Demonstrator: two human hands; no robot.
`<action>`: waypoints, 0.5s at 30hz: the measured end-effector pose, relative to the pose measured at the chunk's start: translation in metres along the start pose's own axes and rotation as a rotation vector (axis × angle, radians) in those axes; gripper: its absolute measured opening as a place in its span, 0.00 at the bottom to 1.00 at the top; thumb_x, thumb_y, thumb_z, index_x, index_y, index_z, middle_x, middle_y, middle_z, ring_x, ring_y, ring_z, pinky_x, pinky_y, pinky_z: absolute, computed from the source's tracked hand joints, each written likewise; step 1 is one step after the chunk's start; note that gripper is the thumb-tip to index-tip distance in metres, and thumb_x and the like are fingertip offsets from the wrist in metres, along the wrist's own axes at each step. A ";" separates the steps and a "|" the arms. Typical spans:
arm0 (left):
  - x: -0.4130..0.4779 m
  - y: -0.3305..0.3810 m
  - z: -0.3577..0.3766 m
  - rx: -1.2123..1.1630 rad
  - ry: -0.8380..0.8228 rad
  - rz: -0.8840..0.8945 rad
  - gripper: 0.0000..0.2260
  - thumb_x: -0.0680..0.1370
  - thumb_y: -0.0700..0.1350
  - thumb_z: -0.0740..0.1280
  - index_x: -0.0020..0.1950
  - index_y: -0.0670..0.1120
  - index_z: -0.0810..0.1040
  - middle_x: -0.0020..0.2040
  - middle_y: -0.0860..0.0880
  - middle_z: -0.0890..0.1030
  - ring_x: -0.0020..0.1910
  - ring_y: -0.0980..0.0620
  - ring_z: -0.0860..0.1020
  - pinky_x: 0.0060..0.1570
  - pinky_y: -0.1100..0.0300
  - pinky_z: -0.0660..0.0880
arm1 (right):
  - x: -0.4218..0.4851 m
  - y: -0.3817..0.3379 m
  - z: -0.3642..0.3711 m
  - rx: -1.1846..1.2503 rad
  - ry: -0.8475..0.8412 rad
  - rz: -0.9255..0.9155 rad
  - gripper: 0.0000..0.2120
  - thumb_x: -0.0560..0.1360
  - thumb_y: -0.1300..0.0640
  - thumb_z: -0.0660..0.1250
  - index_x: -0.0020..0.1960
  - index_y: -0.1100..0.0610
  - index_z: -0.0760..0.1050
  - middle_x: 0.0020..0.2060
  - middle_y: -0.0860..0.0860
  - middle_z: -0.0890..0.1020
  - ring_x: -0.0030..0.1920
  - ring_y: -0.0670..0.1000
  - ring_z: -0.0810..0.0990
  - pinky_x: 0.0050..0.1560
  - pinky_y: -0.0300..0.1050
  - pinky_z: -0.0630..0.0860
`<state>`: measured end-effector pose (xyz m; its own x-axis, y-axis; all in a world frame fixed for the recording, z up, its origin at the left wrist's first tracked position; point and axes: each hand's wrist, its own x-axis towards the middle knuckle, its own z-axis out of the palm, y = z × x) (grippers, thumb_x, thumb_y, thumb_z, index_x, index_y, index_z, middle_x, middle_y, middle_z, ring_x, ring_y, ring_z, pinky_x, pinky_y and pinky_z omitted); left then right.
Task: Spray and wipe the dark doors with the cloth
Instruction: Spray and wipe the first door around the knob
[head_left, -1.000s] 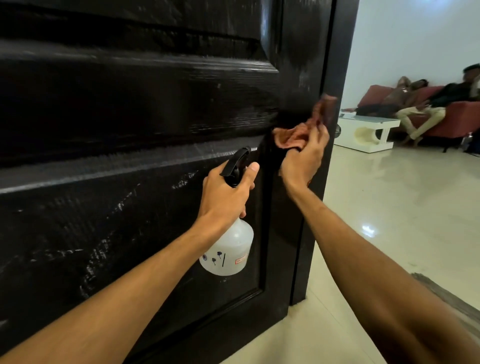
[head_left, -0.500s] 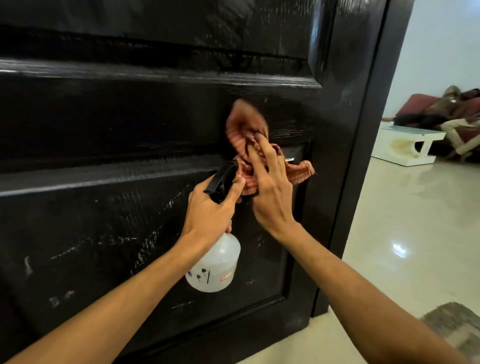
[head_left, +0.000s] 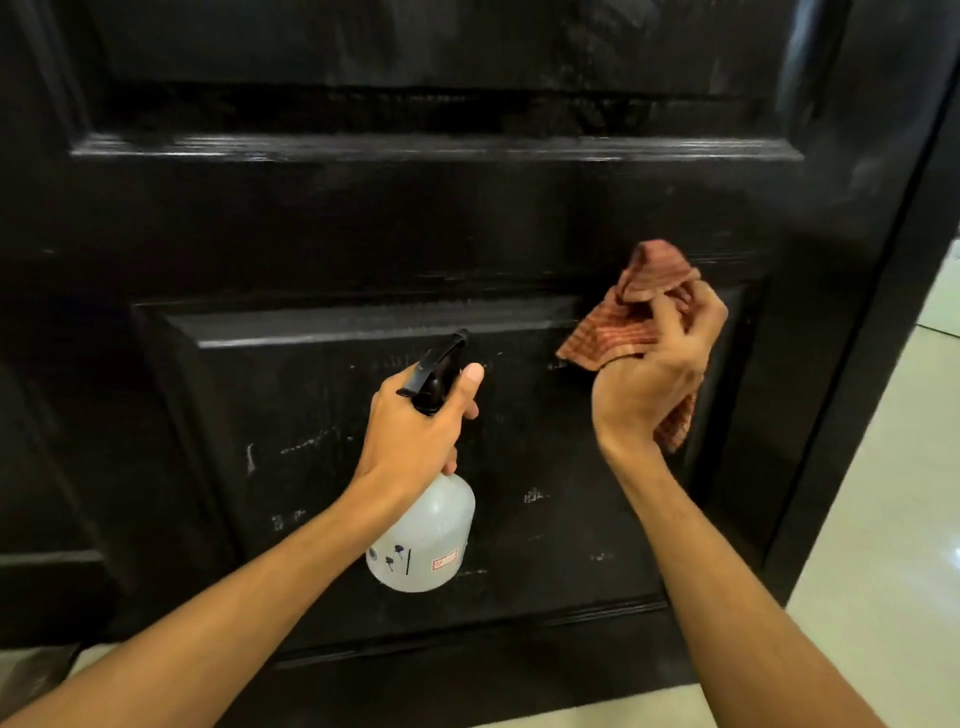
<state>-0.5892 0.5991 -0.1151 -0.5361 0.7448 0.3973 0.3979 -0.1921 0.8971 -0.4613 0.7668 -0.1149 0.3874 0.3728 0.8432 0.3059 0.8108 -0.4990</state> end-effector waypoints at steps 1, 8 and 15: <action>-0.002 0.001 -0.007 -0.004 0.019 -0.003 0.12 0.81 0.54 0.68 0.49 0.45 0.80 0.43 0.44 0.84 0.22 0.51 0.73 0.30 0.53 0.76 | -0.009 -0.010 0.006 -0.035 0.014 0.067 0.14 0.78 0.66 0.63 0.61 0.64 0.80 0.69 0.64 0.73 0.69 0.61 0.74 0.69 0.57 0.73; -0.023 -0.003 -0.058 0.088 0.138 -0.009 0.12 0.81 0.55 0.68 0.50 0.46 0.80 0.44 0.46 0.85 0.22 0.51 0.75 0.29 0.54 0.77 | -0.065 -0.046 0.019 0.019 -0.396 -0.333 0.21 0.75 0.69 0.62 0.67 0.65 0.77 0.74 0.63 0.68 0.69 0.62 0.69 0.71 0.55 0.66; -0.028 -0.016 -0.108 0.076 0.238 0.008 0.12 0.81 0.53 0.69 0.48 0.44 0.78 0.41 0.42 0.83 0.22 0.50 0.73 0.25 0.56 0.74 | -0.111 -0.108 0.052 0.029 -0.435 -0.410 0.16 0.75 0.67 0.64 0.61 0.62 0.80 0.68 0.60 0.69 0.57 0.63 0.70 0.54 0.58 0.73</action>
<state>-0.6613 0.5123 -0.1198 -0.6890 0.5706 0.4469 0.4531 -0.1421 0.8800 -0.5825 0.6614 -0.1442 -0.1514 0.1725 0.9733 0.3290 0.9373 -0.1150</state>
